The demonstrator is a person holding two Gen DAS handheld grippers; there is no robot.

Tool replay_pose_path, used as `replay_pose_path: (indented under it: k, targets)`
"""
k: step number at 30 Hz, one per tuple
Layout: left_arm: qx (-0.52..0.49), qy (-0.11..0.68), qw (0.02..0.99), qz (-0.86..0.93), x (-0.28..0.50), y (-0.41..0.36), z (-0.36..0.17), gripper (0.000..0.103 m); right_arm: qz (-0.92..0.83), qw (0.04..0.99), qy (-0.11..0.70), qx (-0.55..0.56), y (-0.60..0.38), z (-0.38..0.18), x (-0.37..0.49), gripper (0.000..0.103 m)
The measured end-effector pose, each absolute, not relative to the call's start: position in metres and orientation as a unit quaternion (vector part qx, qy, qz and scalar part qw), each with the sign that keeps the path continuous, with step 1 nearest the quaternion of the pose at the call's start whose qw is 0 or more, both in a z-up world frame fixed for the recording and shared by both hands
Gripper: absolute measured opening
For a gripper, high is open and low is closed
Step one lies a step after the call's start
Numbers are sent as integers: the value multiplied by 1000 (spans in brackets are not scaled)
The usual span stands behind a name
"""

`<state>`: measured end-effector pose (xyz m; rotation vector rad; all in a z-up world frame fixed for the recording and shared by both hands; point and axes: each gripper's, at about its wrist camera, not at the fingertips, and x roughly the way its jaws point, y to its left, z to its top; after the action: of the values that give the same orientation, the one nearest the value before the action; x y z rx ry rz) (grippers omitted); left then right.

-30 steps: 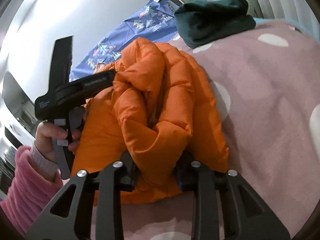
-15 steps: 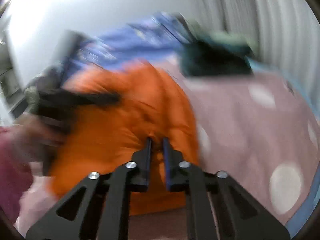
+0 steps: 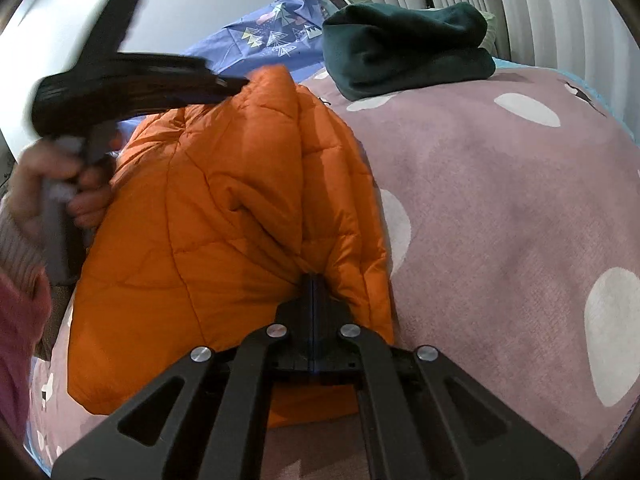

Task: Fold large clothes

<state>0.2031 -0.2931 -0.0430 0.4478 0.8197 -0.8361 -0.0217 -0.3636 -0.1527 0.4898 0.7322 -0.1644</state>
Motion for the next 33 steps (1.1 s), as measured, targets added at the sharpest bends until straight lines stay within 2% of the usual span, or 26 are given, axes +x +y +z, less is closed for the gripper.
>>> replay_pose_path:
  k: [2,5,19,23,26,28,30,33]
  targets:
    - [236,411,808,-350,219,-304,-75,26,-82,902,355,232,-362,-153,-22,0]
    - [232,411,812,-343,221,-306,-91,26,-85,901,359,228,-362,-154,-21,0]
    - [187,427,805,-367,232,-297,-108,26,-73,896,374,227,-364,-155,-20,0]
    - [186,426,806,-367,232,-296,-106,25,-61,908,362,202,-363,-126,-27,1]
    - [191,426,806,-363,231,-297,-106,25,-32,937,308,159,-354,-79,-27,1]
    - [191,426,806,-363,231,-297,-105,25,-18,945,297,134,-347,-66,-17,1]
    - [190,427,806,-364,231,-297,-105,25,-20,946,305,112,-343,-70,2,1]
    - [187,428,806,-365,231,-297,-105,25,-61,921,363,131,-355,-109,30,0]
